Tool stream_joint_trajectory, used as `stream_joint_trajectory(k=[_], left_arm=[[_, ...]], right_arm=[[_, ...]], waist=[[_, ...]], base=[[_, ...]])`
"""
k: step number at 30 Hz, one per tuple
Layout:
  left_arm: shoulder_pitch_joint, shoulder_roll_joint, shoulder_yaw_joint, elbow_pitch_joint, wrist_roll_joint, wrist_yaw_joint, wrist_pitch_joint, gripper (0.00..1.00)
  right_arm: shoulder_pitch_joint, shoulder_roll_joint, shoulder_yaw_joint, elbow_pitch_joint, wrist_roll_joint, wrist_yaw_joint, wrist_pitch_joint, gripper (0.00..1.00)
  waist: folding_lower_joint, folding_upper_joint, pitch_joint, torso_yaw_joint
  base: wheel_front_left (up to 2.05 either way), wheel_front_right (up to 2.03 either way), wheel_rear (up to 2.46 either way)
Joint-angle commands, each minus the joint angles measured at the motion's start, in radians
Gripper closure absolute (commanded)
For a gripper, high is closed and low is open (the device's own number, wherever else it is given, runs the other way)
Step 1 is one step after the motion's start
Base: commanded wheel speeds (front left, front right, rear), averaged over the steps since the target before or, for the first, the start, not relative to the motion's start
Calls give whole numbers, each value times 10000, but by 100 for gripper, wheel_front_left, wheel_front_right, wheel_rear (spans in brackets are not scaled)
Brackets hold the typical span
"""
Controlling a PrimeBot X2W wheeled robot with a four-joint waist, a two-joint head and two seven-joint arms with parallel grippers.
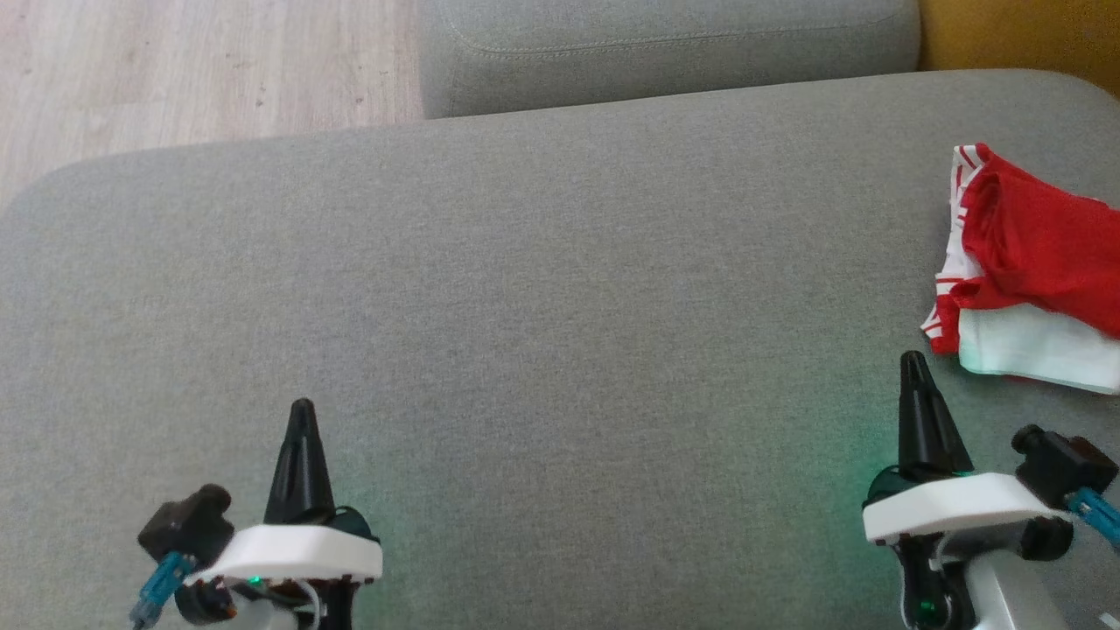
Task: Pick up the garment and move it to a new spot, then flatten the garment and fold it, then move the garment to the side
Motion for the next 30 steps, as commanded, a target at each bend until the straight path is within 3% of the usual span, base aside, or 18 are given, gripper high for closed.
stream_joint_trajectory(k=[1, 30], left_arm=[[-354, 15, 192, -377, -292, -50, 64, 100], [-355, 31, 801, -542, -2960, -195, 892, 100]], right_arm=[[-393, -101, -56, -361, 382, -1, 76, 100], [-401, -169, -277, -480, 3497, -3, 820, 100]], waist=[[0, 0, -12, 7], [0, 0, -185, 96]], base=[[0, 0, 0], [0, 0, 0]])
